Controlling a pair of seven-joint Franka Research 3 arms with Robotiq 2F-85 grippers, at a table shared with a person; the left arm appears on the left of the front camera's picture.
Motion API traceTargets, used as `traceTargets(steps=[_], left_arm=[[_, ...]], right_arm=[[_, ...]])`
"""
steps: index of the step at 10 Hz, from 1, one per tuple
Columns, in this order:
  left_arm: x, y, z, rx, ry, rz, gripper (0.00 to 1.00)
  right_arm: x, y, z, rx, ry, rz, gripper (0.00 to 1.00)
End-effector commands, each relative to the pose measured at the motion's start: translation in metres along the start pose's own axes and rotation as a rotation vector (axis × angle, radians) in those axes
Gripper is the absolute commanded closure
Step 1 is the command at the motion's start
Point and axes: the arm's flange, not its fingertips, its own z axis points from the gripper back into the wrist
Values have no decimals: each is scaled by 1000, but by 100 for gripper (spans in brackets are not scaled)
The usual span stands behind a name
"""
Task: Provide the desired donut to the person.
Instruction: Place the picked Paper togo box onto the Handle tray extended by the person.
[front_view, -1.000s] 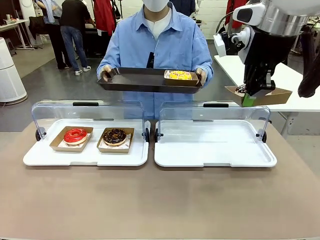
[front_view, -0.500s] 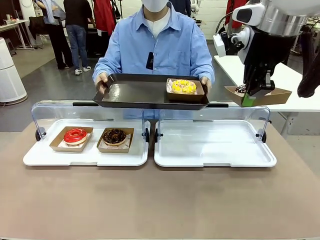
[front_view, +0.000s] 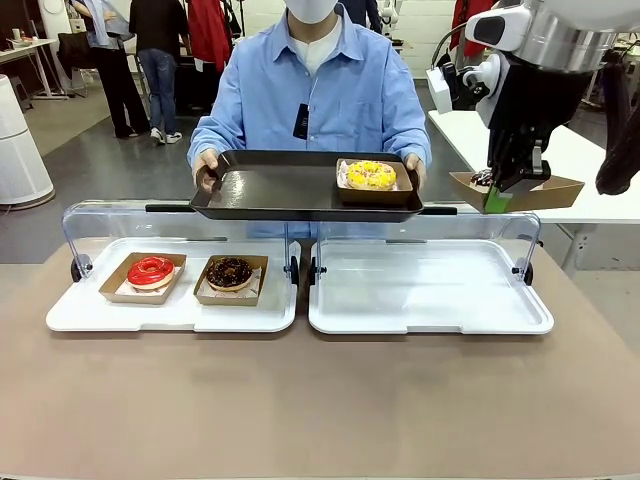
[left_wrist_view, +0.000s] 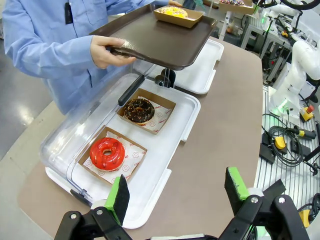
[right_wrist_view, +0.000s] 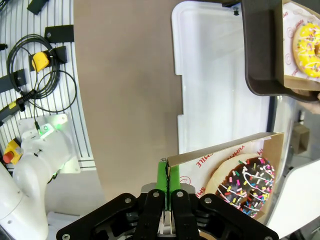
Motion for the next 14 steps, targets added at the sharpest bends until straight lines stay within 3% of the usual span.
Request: traceTargets(steps=[1,3,4,9,14], left_arm=[[1,0,1,-3,-22,-9,0],[1,0,1,-3,-22,-9,0],[1,0,1,-3,-22,-9,0],[1,0,1,-3,-22,-9,0],[1,0,1,-3,-22,-9,0]], right_arm=[[0,1,-3,-7,16,-11,100],[0,0,0,0,0,0,98],[18,-2,17,-44,-3,-30,98],[141,-27,65,-154,-62,-70,98],[262,-68,14,-206,-116,-62,98]])
